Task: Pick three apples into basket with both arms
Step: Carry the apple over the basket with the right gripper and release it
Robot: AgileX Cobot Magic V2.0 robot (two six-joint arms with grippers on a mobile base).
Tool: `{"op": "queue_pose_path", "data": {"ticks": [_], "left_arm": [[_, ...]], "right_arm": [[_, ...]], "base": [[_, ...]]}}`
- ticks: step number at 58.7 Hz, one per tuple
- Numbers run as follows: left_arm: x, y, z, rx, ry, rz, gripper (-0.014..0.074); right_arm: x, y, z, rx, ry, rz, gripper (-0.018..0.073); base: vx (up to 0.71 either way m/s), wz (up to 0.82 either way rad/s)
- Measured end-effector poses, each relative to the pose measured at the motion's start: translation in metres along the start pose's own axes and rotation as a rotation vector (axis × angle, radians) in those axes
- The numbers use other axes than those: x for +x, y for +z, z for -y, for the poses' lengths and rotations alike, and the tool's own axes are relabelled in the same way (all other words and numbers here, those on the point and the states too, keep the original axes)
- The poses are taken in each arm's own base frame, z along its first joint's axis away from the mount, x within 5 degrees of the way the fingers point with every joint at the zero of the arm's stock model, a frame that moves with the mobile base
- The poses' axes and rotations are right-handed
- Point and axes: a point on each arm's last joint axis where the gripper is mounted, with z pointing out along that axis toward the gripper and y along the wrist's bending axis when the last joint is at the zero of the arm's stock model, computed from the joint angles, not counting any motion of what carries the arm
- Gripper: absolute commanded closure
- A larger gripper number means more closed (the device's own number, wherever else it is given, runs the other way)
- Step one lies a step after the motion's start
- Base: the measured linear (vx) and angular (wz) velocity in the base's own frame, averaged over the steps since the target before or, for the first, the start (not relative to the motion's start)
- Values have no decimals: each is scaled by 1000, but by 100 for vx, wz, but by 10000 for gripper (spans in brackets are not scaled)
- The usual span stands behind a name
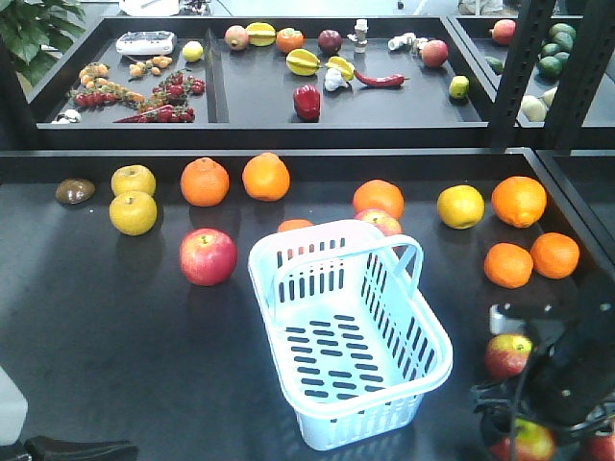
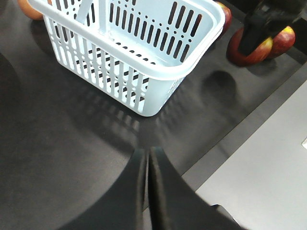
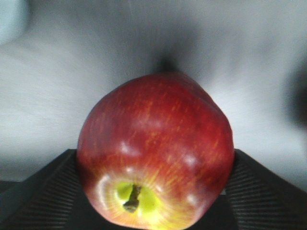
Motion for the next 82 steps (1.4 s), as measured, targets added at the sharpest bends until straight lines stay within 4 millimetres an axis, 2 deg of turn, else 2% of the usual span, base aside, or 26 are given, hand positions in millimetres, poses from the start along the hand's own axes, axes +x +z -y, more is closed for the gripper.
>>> {"op": "queue_pose_path", "data": {"ticks": [12,19,26,31,38,45,52,61,66,68,75,82], "left_arm": [[0,0,0,0,0,0,602],[0,0,0,0,0,0,602],[0,0,0,0,0,0,602],[0,0,0,0,0,0,602],[0,0,0,0,0,0,602],[0,0,0,0,-1,0,602],[0,0,0,0,-1,0,602],[0,0,0,0,-1,0,602],[0,0,0,0,-1,0,602],[0,0,0,0,-1,0,602],[0,0,0,0,-1,0,602],[0,0,0,0,-1,0,602]], "right_arm": [[19,-61,-2,13,-15,209,561],[30,-96,-12,-82,-34,374,557],[34,-113,-26,-216,-81,479,550],[30,-114,-38,-298,-135,504,545],[18,-104,-56,-349,-176,526,515],[2,-83,-71,-334,-235,518,418],[-8,-68,-79,-331,-281,508,224],[-19,-64,-82,-334,-289,525,-51],[-21,-63,-83,-332,-289,528,-147],[-22,-64,-83,-332,-290,529,-169],[-22,-63,-83,-332,-288,529,-162],[-22,-63,-83,-333,-287,529,-96]], "base": [[0,0],[0,0],[0,0],[0,0],[0,0],[0,0],[0,0],[0,0],[0,0],[0,0],[0,0],[0,0]]}}
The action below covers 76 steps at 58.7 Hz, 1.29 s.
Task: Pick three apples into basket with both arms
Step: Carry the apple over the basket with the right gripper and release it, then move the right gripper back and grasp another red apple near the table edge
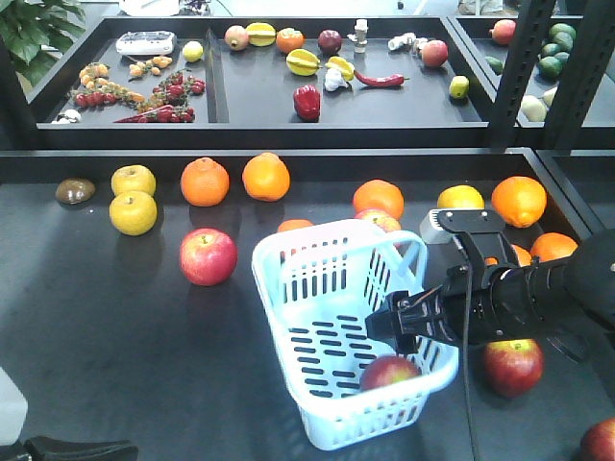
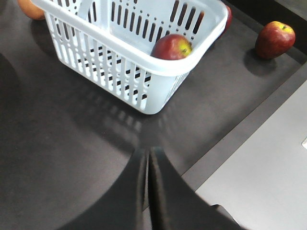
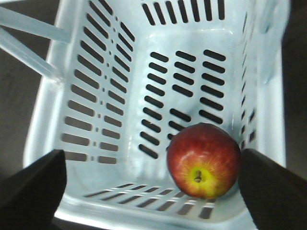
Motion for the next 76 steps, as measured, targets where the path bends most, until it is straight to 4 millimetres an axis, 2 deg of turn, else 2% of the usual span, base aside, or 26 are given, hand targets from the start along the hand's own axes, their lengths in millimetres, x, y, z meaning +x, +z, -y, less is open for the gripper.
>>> {"op": "queue_pose_path", "data": {"ticks": [4,8,18,21,33,39,46,57,60,66,76], "left_arm": [[0,0,0,0,0,0,602],[0,0,0,0,0,0,602],[0,0,0,0,0,0,602],[0,0,0,0,0,0,602],[0,0,0,0,0,0,602],[0,0,0,0,0,0,602],[0,0,0,0,0,0,602],[0,0,0,0,0,0,602],[0,0,0,0,0,0,602],[0,0,0,0,0,0,602],[0,0,0,0,0,0,602]], "right_arm": [[0,-2,-1,-5,-3,0,-20],[0,-10,-5,-15,-16,12,104],[1,-42,-14,-3,-69,55,560],[3,-53,-15,25,-85,56,574],[13,-76,-1,249,-62,13,556],[14,-80,11,390,-24,4,504],[8,-79,18,471,9,-18,366],[-23,-71,30,517,73,-102,21],[-32,-69,40,537,111,-128,-56],[-43,-64,70,565,207,-205,-154],[-39,-37,117,454,341,-334,-161]], "base": [[0,0],[0,0],[0,0],[0,0],[0,0],[0,0],[0,0],[0,0],[0,0],[0,0],[0,0]]}}
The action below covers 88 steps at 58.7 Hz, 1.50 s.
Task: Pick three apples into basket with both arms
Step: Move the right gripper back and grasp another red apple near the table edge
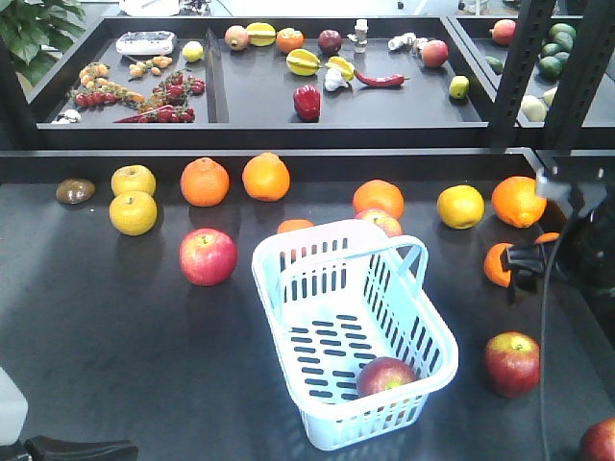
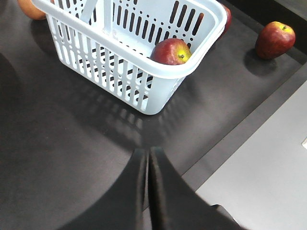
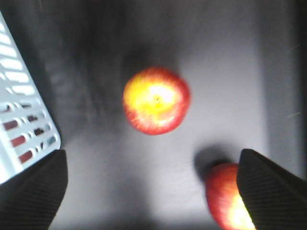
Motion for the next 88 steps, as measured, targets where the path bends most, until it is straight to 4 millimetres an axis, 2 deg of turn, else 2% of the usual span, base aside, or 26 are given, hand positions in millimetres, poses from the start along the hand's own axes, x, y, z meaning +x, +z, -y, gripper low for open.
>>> {"op": "queue_pose_path", "data": {"ticks": [13,41,56,62,68,78,83,88], "left_arm": [[0,0,0,0,0,0,602],[0,0,0,0,0,0,602],[0,0,0,0,0,0,602],[0,0,0,0,0,0,602],[0,0,0,0,0,0,602],[0,0,0,0,0,0,602],[0,0,0,0,0,0,602],[0,0,0,0,0,0,602]], "right_arm": [[-9,48,7,-35,-3,-85,-146],[-16,98,8,-34,-12,-115,-131],[-14,126,8,-34,-20,-176,-122],[-12,136,8,-34,-22,-202,-92],[-12,139,8,-36,-34,-205,3],[-13,136,8,-37,-46,-188,312],[-15,127,8,-39,-62,-167,469],[-17,108,8,-40,-77,-127,577]], "base": [[0,0],[0,0],[0,0],[0,0],[0,0],[0,0],[0,0],[0,0]]}}
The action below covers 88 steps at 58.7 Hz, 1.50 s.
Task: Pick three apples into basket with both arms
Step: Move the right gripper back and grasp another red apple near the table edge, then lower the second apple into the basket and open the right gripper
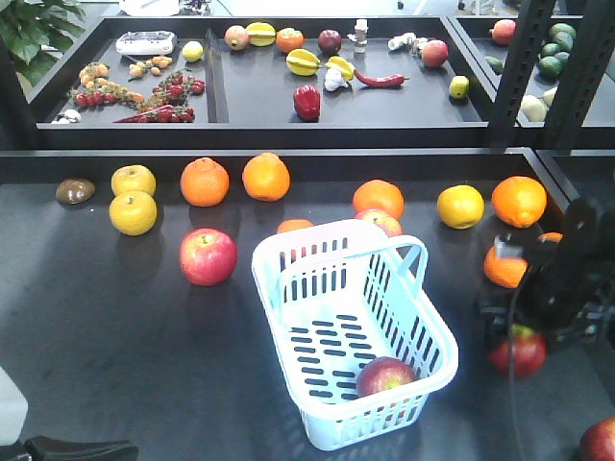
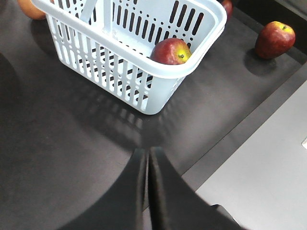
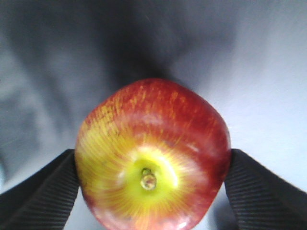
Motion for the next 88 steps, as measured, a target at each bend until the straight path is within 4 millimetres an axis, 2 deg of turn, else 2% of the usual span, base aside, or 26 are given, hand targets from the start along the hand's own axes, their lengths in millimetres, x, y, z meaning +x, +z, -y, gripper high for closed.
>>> {"op": "queue_pose_path", "data": {"ticks": [7,11,23,29,34,39,44,50,58,66,78,83,88], "left_arm": [[0,0,0,0,0,0,602],[0,0,0,0,0,0,602],[0,0,0,0,0,0,602],[0,0,0,0,0,0,602],[0,0,0,0,0,0,602],[0,0,0,0,0,0,602],[0,0,0,0,0,1,602],[0,0,0,0,0,1,602],[0,0,0,0,0,1,602],[0,0,0,0,0,1,602],[0,0,0,0,0,1,602],[0,0,0,0,0,1,602],[0,0,0,0,0,1,602]], "right_arm": [[3,-37,-2,4,-23,73,566],[9,-69,-4,3,-43,136,563],[44,-156,-20,-77,-99,317,551],[64,-183,-37,-151,-163,355,549],[75,-194,-64,-219,-247,367,546],[79,-193,-89,-266,-313,363,543],[81,-182,-114,-292,-346,371,540],[77,-159,-126,-291,-313,355,531],[69,-126,-130,-263,-321,314,476],[61,-111,-135,-289,-337,320,327],[57,-106,-141,-340,-349,336,-26],[56,-103,-141,-341,-347,324,-120],[56,-101,-141,-343,-346,317,-164]], "base": [[0,0],[0,0],[0,0],[0,0],[0,0],[0,0],[0,0],[0,0],[0,0],[0,0],[0,0],[0,0],[0,0]]}}
